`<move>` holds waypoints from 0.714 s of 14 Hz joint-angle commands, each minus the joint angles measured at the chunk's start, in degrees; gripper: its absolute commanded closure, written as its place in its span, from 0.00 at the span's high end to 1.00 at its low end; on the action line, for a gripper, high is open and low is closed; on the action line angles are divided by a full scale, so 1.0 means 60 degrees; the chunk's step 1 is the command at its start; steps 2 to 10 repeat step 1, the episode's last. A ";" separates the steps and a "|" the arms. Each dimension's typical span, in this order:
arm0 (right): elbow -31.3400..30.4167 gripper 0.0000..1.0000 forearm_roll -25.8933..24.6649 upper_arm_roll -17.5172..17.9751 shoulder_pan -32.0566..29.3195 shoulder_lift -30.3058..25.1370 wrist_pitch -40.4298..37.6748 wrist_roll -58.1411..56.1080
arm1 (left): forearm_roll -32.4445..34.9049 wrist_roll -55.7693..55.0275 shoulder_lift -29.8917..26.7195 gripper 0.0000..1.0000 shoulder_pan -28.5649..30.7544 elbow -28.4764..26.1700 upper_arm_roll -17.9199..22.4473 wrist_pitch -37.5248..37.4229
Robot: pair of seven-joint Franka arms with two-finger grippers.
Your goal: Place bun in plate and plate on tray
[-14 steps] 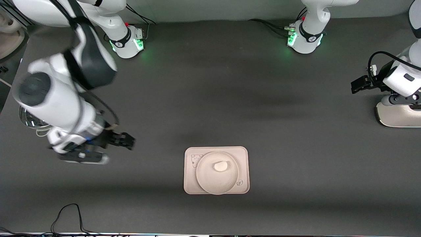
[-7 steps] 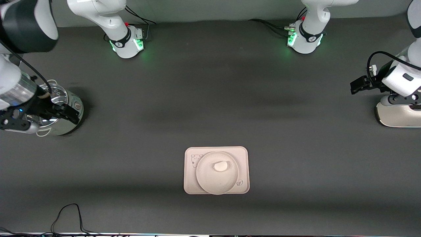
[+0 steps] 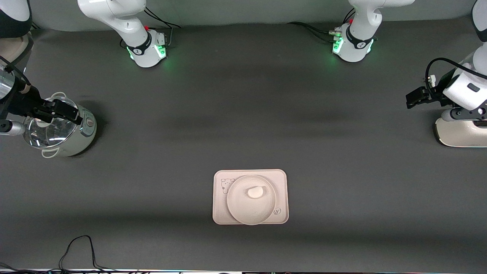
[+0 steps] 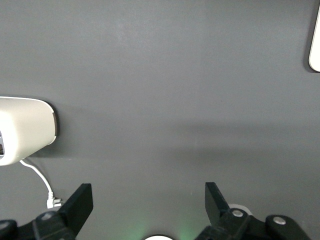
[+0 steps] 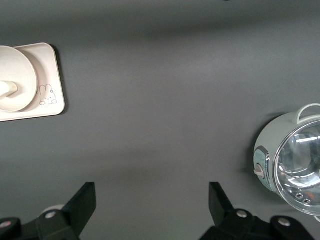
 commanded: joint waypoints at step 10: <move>-0.0459 1.00 0.0111 -0.0295 0.0074 -0.0194 0.0047 -0.0155 | 0.0043 -0.0030 -0.0194 1.00 0.0037 -0.0067 -0.0044 -0.0155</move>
